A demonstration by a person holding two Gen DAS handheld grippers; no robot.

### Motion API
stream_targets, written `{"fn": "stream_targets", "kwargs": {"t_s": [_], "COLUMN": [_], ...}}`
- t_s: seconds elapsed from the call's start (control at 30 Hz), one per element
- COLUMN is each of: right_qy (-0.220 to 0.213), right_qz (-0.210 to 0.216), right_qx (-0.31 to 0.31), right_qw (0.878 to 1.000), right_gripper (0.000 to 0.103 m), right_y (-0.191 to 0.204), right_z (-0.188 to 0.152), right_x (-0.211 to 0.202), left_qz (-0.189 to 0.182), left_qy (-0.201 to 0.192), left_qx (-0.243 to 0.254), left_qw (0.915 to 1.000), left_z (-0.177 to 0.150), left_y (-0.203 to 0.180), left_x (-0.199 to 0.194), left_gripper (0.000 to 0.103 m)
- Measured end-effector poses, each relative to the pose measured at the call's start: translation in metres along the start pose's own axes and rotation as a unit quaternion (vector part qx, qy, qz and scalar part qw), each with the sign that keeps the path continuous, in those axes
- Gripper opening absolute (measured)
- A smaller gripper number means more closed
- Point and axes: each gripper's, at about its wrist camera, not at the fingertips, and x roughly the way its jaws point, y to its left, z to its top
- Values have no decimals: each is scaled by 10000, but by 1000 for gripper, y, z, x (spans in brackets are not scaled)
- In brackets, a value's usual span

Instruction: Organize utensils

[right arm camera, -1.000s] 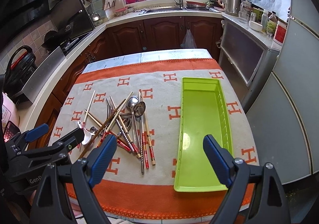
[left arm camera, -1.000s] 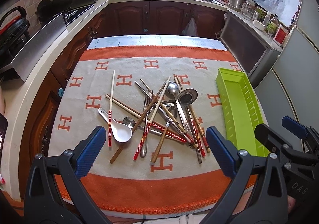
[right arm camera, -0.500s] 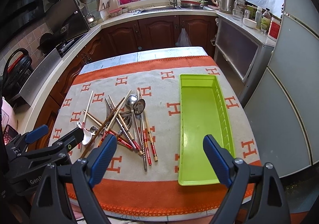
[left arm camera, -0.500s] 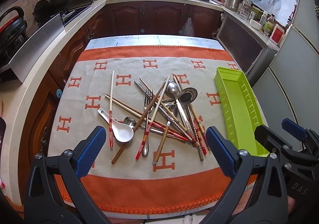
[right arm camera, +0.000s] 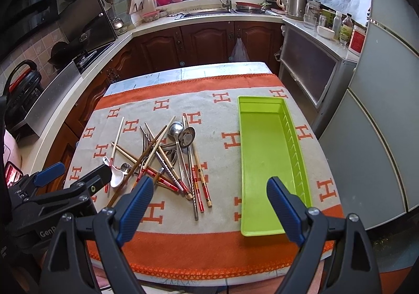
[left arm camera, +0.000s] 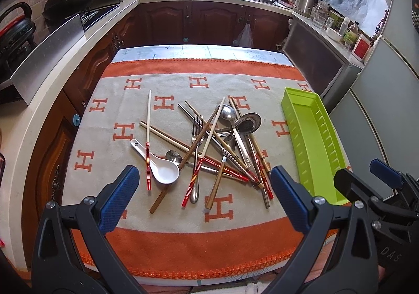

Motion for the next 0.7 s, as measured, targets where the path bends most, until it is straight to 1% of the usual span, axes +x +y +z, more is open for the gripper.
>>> {"fn": "stream_targets", "kwargs": {"t_s": [0.47, 0.53, 0.63, 0.7], "right_qy": [14, 19, -22, -47], "right_qz": [5, 47, 92, 142], "right_qx": [-83, -152, -254, -313], "right_qw": [10000, 9999, 9996, 9994], "right_gripper": [89, 89, 89, 89], "right_y": [5, 9, 15, 21], "right_z": [0, 4, 12, 18], "right_x": [-1, 1, 5, 8], "left_qz": [13, 22, -61, -56], "left_qy": [19, 37, 46, -38], "left_qx": [-41, -58, -95, -210], "left_qw": [10000, 10000, 9999, 9998], "left_z": [-2, -1, 6, 11], "left_y": [4, 8, 18, 31], "left_x": [-2, -2, -1, -4], "left_gripper": [100, 100, 100, 100]}}
